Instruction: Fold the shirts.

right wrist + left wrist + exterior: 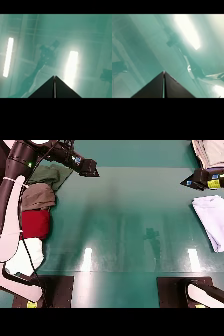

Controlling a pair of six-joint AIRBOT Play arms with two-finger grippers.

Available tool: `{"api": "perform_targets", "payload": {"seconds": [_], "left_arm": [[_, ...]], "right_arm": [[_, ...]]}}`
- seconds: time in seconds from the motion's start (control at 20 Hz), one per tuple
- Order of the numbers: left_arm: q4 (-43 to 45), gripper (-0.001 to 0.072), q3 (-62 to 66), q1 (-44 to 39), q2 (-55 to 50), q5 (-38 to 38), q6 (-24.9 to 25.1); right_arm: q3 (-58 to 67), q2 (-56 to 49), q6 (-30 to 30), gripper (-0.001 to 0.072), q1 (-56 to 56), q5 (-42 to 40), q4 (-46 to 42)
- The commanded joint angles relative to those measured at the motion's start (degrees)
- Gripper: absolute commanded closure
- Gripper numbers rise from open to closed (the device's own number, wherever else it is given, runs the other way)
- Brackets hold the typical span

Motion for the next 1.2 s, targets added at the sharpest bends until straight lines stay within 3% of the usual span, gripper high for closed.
{"api": "perform_targets", "payload": {"seconds": [0.0, 0.6, 0.8, 0.85, 0.9, 1.05, 1.15], "left_arm": [[0.0, 0.0684, 0.0, 0.0, 0.04, 0.04, 0.02], [0.0, 0.0684, 0.0, 0.0, 0.04, 0.07, 0.02], [1.51, 0.0671, 0.0, 0.11, 0.04, 5.25, 0.52], [4.59, 0.0397, 0.0, 0.17, 0.04, 6.88, 1.2], [11.58, 0.007, 0.0, 0.17, 0.04, 9.14, 0.61], [35.8, 0.0049, 0.0, 1.6, -0.22, 14.78, -9.22], [38.18, 0.005, 0.0, 6.34, -1.29, 18.12, -12.66]], "right_arm": [[0.07, -0.02, 0.02, 0.0692, 0.07, -0.04, 0.02], [0.07, -0.02, 0.02, 0.0692, 0.09, -0.04, 0.04], [0.07, -0.02, 0.02, 0.0692, 0.09, -0.28, 0.02], [0.07, -0.02, 0.02, 0.0692, 0.09, -0.28, 0.02], [0.07, -0.02, 0.02, 0.0692, 0.09, -0.28, 0.02], [0.07, -0.02, 0.02, 0.0692, 0.09, -0.5, 0.02], [0.07, -0.02, 0.02, 0.0692, 0.09, -0.5, 0.04]]}}
